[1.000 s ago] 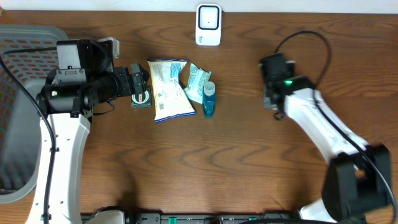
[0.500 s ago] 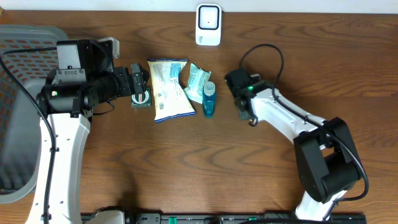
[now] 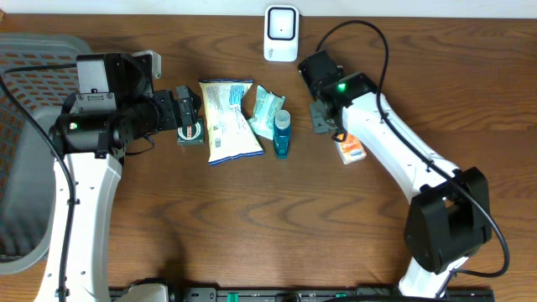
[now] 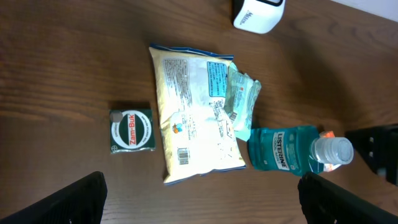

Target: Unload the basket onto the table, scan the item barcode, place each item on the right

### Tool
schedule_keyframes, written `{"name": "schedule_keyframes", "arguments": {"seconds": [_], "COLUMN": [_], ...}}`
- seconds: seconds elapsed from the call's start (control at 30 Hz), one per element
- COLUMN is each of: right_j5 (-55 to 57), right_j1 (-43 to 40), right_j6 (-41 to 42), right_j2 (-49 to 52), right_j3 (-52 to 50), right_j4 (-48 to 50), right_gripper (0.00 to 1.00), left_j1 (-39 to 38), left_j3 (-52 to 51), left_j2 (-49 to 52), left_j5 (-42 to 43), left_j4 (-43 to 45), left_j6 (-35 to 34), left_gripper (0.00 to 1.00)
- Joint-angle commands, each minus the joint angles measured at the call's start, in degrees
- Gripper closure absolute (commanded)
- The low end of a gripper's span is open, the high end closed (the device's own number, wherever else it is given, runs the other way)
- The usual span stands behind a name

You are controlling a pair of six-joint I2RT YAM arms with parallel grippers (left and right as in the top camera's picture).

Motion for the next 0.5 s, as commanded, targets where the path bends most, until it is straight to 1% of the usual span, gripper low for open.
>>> {"name": "schedule_keyframes", "arguments": {"seconds": [0.0,0.1,0.17,0.23,0.27,0.33,0.47], "right_j5": [1.44,-5.57,-14.25,-23.37,-26.05,-27.54,-25.97], "right_j1": [-3.10,-6.40,-8.33,-9.79,-10.14,-10.29,-8.72], "right_j6": [-0.66,-1.53,-5.79,-11.34,-12.92,-14.38,-15.69], "right_j2": [-0.70,-0.66,-0.57,-0.55,-0.55,-0.55,-0.55], "right_j3": [0.00,-1.09,-1.86,-3.10,-3.72,-5.05,-7.34], "right_j4": [-1.53,-1.99,-1.86,-1.44,-1.22,-0.81,0.31], "right_gripper": [0.57,0.56,0.59,0.59,0.59,0.59,0.58], "left_j1": [-0.07,-0.07,-0.07,-0.07,-0.07,-0.07,-0.07], "left_j3": [0.09,0.09,0.09,0.09,0.09,0.09,0.09], "left_j2": [0.15,0.15,0.15,0.15,0.15,0.15,0.15], "left_j5": [-0.39,-0.39,-0.39,-0.39,-0.39,-0.39,-0.39], "left_j4": [0.02,0.04,0.04,0.04,0.04,0.04,0.04], "left_j6": [0.96,0.96,0.96,0.96,0.96,0.96,0.96], "left_gripper": [0.02,0.03,0.02,0.02,0.02,0.02,0.02]}}
